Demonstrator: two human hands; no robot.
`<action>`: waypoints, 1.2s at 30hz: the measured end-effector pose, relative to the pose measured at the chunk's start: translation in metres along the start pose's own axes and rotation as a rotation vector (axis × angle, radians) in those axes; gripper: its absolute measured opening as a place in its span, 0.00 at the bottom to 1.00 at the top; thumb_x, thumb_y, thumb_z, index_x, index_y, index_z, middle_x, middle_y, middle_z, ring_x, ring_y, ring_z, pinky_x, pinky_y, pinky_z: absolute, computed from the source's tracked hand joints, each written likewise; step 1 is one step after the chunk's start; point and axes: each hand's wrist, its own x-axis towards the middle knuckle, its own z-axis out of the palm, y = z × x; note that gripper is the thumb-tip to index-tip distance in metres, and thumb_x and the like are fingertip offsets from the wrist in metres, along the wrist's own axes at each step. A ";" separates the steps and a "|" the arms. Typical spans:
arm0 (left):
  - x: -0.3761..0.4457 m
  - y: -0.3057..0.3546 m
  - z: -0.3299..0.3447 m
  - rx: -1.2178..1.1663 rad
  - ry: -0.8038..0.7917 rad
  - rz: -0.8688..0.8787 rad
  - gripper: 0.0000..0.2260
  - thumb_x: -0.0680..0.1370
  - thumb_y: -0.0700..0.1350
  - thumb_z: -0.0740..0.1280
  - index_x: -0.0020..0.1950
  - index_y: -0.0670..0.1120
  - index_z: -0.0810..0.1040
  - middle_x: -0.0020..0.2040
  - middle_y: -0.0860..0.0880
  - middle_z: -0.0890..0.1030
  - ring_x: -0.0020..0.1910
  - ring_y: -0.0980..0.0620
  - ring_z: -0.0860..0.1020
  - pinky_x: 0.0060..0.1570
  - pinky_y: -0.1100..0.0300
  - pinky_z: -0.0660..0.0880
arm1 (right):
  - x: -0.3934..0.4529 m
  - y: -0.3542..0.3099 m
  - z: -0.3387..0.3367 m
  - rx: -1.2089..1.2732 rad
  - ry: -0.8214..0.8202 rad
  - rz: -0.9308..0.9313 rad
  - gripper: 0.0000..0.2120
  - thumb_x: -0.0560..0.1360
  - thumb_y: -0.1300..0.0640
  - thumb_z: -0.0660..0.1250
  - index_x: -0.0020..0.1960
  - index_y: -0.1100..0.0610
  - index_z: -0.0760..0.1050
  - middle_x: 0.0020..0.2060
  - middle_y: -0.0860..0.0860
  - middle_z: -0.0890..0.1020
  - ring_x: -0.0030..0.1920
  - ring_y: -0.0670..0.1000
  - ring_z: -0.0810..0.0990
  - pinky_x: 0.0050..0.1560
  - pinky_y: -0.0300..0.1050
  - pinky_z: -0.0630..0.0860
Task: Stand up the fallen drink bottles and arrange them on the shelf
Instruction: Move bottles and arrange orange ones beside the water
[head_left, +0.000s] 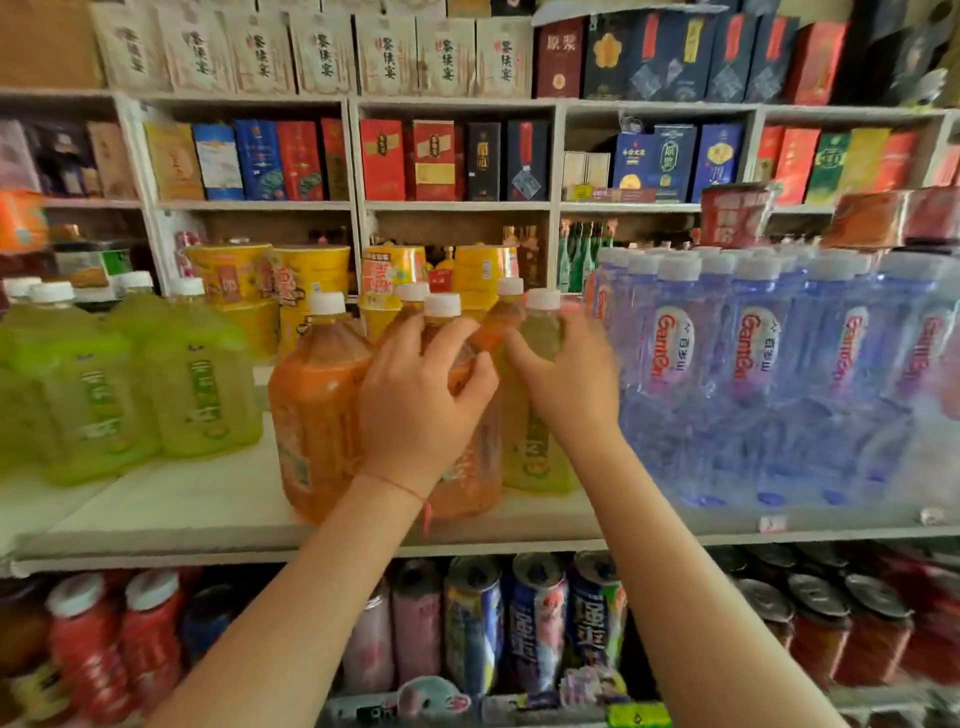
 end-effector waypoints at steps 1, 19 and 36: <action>-0.001 0.001 0.000 0.007 0.009 -0.009 0.15 0.79 0.52 0.65 0.60 0.48 0.83 0.54 0.44 0.82 0.50 0.44 0.80 0.45 0.57 0.74 | -0.004 0.002 0.000 -0.023 0.048 -0.040 0.25 0.74 0.39 0.69 0.63 0.54 0.74 0.57 0.52 0.77 0.58 0.53 0.76 0.53 0.46 0.71; -0.003 0.008 0.002 0.068 0.020 -0.022 0.16 0.80 0.54 0.61 0.61 0.49 0.82 0.55 0.47 0.82 0.50 0.48 0.80 0.42 0.63 0.68 | -0.075 0.024 0.004 -0.051 0.298 -0.275 0.34 0.74 0.47 0.70 0.76 0.50 0.60 0.55 0.64 0.74 0.44 0.61 0.76 0.33 0.51 0.77; -0.010 -0.104 -0.065 -0.061 0.180 -0.080 0.13 0.79 0.42 0.59 0.56 0.40 0.80 0.55 0.42 0.80 0.56 0.46 0.75 0.58 0.51 0.71 | -0.117 -0.130 0.003 0.329 0.308 -0.436 0.34 0.73 0.47 0.73 0.75 0.58 0.68 0.58 0.56 0.77 0.53 0.40 0.71 0.53 0.26 0.66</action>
